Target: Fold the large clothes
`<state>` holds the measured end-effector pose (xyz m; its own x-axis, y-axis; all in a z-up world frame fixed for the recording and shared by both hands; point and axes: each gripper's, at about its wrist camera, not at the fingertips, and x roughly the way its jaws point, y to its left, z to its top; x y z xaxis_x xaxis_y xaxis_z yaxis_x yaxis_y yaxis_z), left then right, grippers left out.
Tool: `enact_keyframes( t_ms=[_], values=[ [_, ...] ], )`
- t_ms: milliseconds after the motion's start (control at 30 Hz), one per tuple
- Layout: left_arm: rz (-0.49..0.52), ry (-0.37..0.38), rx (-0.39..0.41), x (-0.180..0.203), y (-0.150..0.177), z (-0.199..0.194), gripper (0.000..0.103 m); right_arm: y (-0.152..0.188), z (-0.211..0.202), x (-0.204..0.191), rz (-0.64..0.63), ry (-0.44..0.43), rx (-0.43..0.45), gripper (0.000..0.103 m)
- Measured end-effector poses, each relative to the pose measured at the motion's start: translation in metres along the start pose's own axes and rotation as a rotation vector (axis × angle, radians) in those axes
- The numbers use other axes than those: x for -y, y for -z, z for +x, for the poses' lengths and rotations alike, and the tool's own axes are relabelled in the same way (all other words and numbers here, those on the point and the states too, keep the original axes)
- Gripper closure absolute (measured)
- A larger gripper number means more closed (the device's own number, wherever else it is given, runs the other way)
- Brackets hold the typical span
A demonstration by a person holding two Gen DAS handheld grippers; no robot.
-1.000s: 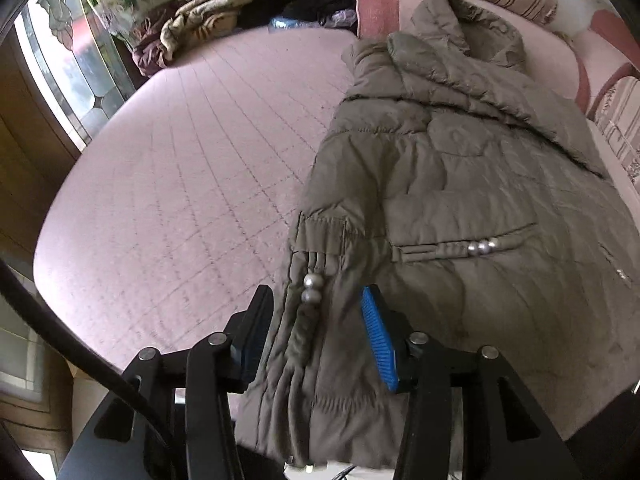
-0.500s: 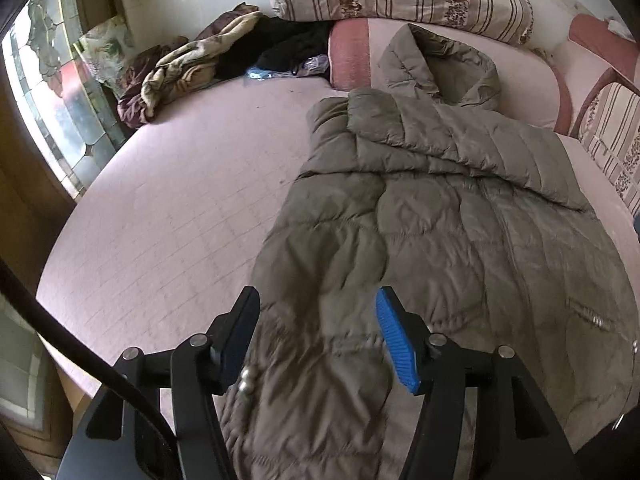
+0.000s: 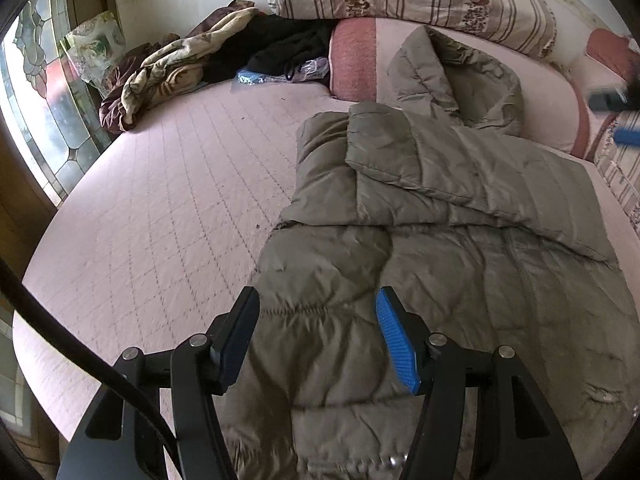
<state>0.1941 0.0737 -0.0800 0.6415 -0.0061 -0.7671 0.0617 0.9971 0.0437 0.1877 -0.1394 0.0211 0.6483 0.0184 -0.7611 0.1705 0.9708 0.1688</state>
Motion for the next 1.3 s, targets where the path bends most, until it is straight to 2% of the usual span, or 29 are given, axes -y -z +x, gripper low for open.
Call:
enact_keyframes(
  t_ms=[167, 300, 500, 633, 800, 1033, 1067, 1100, 1133, 1167, 1300],
  values=[
    [-0.017, 0.021, -0.002, -0.01, -0.002, 0.019, 0.043, -0.067, 0.043, -0.013, 0.039, 0.053, 0.02, 0.037],
    [-0.004, -0.007, 0.009, -0.015, -0.009, 0.028, 0.043, -0.125, 0.08, -0.025, 0.076, 0.089, 0.049, 0.034],
    [-0.041, 0.014, -0.019, -0.032, -0.02, 0.039, 0.043, -0.195, 0.136, -0.045, 0.154, 0.089, 0.079, 0.026],
    [-0.066, 0.04, -0.058, -0.041, -0.022, 0.049, 0.042, -0.237, 0.178, -0.063, 0.151, 0.147, 0.096, 0.021],
    [-0.109, 0.059, -0.109, -0.052, -0.02, 0.063, 0.042, -0.269, 0.222, -0.063, 0.185, 0.229, 0.088, 0.02],
    [-0.133, 0.062, -0.123, -0.057, -0.018, 0.071, 0.042, -0.281, 0.268, -0.046, 0.219, 0.313, 0.026, 0.02],
    [-0.13, 0.06, -0.121, -0.056, -0.019, 0.071, 0.042, -0.279, 0.271, -0.043, 0.217, 0.327, 0.012, 0.027],
    [-0.127, 0.059, -0.118, -0.056, -0.019, 0.071, 0.042, -0.276, 0.275, -0.04, 0.219, 0.332, -0.002, 0.039],
    [-0.126, 0.06, -0.114, -0.055, -0.019, 0.07, 0.042, -0.273, 0.277, -0.036, 0.226, 0.313, -0.013, 0.069],
    [-0.126, 0.06, -0.112, -0.055, -0.02, 0.07, 0.042, -0.268, 0.277, -0.032, 0.241, 0.281, -0.031, 0.087],
    [-0.131, 0.083, -0.078, -0.056, -0.021, 0.058, 0.042, -0.25, 0.245, -0.032, 0.198, 0.274, 0.019, 0.093]
  ],
)
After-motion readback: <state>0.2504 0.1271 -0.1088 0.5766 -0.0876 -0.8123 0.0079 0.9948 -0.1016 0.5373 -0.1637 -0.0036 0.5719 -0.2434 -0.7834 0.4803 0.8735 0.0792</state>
